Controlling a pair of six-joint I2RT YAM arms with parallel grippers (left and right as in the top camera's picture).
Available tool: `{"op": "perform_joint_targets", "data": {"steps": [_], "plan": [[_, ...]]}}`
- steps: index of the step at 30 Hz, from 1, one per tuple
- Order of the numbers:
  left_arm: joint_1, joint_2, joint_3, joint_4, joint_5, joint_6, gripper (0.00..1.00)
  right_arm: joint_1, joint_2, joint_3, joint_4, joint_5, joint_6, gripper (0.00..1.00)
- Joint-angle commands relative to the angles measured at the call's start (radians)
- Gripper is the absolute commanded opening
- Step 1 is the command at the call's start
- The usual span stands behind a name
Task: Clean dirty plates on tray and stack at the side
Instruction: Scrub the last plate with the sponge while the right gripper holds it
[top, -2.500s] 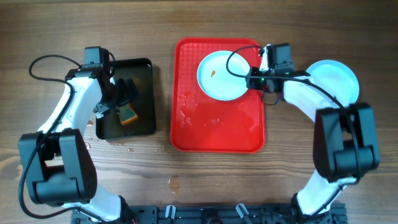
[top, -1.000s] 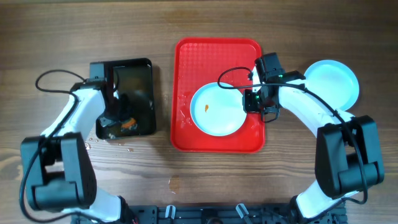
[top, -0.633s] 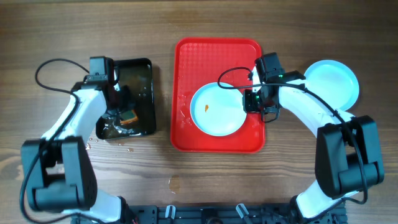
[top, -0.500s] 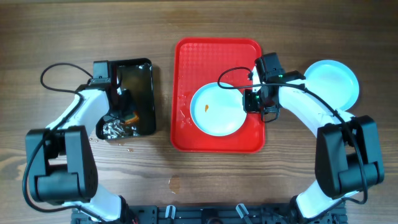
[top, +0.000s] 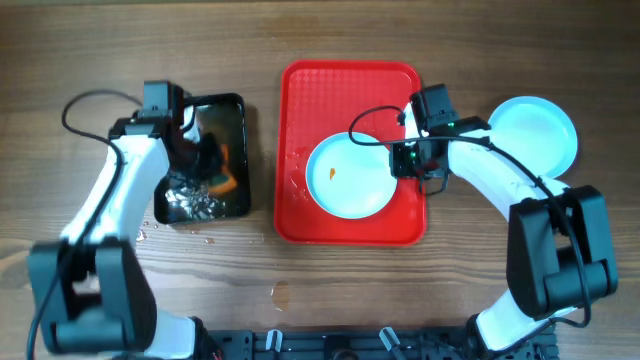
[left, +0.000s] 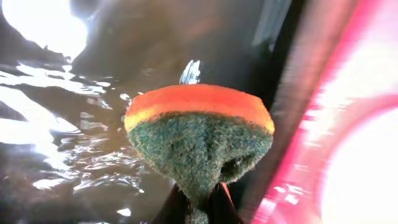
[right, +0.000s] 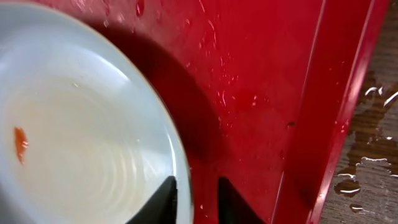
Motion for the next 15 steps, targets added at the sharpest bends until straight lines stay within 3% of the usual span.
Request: {"op": "perform_joint_targets", "data": {"steps": [1, 5, 15], "plan": [[-0.108, -0.092, 0.042, 0.0, 0.06, -0.027, 0.04, 0.002, -0.02, -0.064, 0.016, 0.01, 0.014, 0.24], [-0.218, -0.076, 0.042, 0.05, 0.051, -0.074, 0.04, 0.002, -0.02, -0.09, 0.059, -0.005, 0.029, 0.09], [-0.528, 0.108, 0.041, 0.348, 0.052, -0.285, 0.04, 0.002, -0.02, -0.09, 0.069, -0.009, 0.05, 0.04]]}}
